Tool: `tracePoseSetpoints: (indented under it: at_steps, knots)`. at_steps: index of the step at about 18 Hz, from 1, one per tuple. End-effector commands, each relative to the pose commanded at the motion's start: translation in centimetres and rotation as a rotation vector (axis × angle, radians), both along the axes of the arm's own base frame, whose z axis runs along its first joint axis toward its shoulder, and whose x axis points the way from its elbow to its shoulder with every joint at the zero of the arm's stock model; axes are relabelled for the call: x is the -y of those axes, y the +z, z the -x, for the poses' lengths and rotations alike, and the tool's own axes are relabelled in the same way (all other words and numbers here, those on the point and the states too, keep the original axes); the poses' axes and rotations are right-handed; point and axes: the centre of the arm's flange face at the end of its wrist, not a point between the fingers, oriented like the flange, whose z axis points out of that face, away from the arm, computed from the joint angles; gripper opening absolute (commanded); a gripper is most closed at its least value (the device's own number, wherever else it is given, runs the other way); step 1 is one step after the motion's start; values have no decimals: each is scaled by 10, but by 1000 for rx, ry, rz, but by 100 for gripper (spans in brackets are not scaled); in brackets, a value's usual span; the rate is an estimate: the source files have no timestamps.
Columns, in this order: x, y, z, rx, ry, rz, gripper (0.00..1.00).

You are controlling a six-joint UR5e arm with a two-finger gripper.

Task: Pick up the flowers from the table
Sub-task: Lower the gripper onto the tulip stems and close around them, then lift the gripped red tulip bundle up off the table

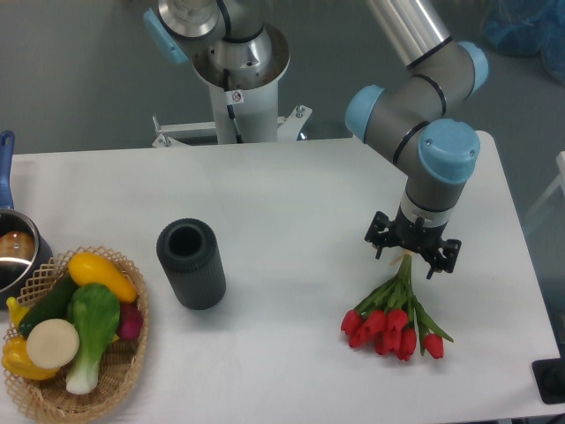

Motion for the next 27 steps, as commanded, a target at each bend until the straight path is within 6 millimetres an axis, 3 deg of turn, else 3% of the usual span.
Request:
tracePoseSetpoints:
  at_steps: [6, 15, 16, 17, 18, 21, 24, 25, 27]
  knots:
    - [-10, -26, 1, 1, -12, 1, 97]
    - [-15, -36, 6, -1, -14, -1, 97]
    - [-16, -38, 6, -2, -15, -2, 93]
    - [-16, -38, 5, -5, -15, -3, 73]
    - [-16, -39, 5, -2, -17, -3, 58]
    - [-16, -39, 5, -2, -17, -3, 42]
    - [-16, -39, 4, -2, -16, -3, 12]
    - [-16, -38, 4, -4, -14, -4, 7]
    - [-15, -33, 5, -9, 3, -9, 7]
